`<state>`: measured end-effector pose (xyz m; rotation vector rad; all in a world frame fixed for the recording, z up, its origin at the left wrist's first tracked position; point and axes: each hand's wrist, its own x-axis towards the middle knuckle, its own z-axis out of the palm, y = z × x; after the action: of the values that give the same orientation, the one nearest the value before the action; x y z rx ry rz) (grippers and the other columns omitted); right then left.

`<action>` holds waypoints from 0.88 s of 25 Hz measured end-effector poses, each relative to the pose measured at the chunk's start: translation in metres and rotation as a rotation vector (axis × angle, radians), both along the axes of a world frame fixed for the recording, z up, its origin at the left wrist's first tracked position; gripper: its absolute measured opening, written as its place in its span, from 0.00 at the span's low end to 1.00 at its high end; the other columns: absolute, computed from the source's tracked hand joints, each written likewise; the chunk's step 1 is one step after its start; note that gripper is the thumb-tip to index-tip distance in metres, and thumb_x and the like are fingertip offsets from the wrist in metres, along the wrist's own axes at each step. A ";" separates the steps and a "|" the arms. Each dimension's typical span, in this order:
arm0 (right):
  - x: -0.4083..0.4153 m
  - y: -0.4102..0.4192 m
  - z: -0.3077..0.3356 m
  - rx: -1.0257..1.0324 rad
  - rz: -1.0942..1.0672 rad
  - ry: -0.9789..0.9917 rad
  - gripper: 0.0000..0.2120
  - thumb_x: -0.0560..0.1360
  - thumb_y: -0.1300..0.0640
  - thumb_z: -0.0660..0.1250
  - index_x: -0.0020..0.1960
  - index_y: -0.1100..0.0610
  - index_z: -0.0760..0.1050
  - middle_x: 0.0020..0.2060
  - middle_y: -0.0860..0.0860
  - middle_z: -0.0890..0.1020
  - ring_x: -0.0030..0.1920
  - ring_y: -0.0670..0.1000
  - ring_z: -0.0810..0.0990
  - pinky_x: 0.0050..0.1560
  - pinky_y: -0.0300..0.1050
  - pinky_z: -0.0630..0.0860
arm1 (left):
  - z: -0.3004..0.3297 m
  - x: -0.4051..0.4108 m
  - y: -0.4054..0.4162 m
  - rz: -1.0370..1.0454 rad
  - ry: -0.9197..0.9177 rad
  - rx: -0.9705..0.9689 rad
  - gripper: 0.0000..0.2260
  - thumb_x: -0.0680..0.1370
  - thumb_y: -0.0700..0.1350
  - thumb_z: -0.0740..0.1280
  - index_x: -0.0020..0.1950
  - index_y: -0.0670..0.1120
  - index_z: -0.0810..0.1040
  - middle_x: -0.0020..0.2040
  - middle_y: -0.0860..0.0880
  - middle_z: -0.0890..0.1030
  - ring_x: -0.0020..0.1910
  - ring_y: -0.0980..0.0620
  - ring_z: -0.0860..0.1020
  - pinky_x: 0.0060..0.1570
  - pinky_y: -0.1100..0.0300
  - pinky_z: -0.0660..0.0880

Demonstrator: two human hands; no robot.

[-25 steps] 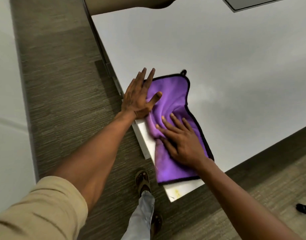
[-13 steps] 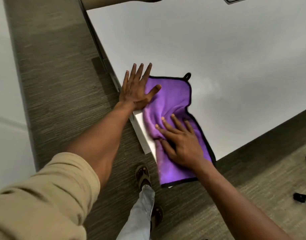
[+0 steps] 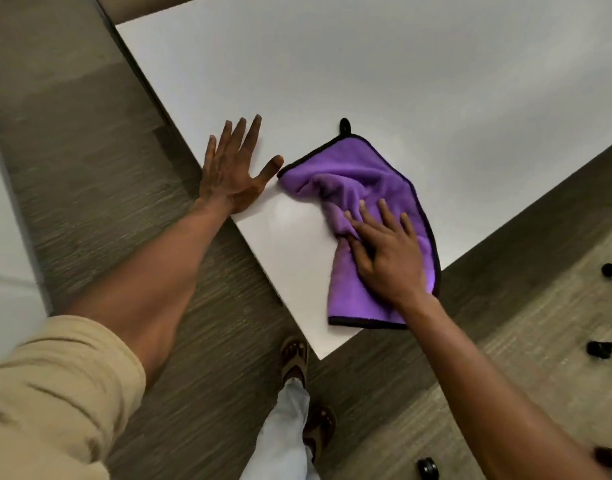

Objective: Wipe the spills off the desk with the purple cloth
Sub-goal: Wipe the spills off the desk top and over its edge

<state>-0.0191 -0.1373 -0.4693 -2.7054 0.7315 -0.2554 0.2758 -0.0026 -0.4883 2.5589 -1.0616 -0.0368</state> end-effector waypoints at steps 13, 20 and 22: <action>-0.038 -0.038 -0.002 -0.008 -0.151 -0.149 0.22 0.79 0.47 0.61 0.72 0.45 0.75 0.74 0.50 0.74 0.78 0.55 0.68 0.78 0.60 0.60 | 0.013 -0.032 0.013 -0.558 -0.116 -0.014 0.35 0.81 0.70 0.50 0.83 0.52 0.58 0.83 0.50 0.57 0.83 0.48 0.48 0.81 0.46 0.52; -0.089 0.011 -0.026 -0.035 0.188 -0.318 0.19 0.79 0.48 0.64 0.68 0.49 0.80 0.70 0.45 0.79 0.75 0.51 0.72 0.72 0.59 0.66 | 0.012 -0.050 0.018 -0.522 -0.088 -0.026 0.36 0.81 0.71 0.48 0.83 0.53 0.56 0.83 0.51 0.58 0.83 0.51 0.47 0.81 0.48 0.51; -0.081 -0.017 -0.022 -0.075 0.017 -0.361 0.18 0.78 0.53 0.66 0.66 0.56 0.81 0.67 0.52 0.81 0.73 0.57 0.75 0.71 0.65 0.68 | 0.014 -0.051 0.019 -0.462 0.032 -0.046 0.38 0.78 0.75 0.49 0.83 0.56 0.54 0.83 0.55 0.57 0.83 0.56 0.46 0.81 0.51 0.51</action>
<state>-0.0996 -0.1541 -0.4916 -2.6241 0.6002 -0.7564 0.2244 0.0168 -0.4747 2.2118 -1.5957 -0.1698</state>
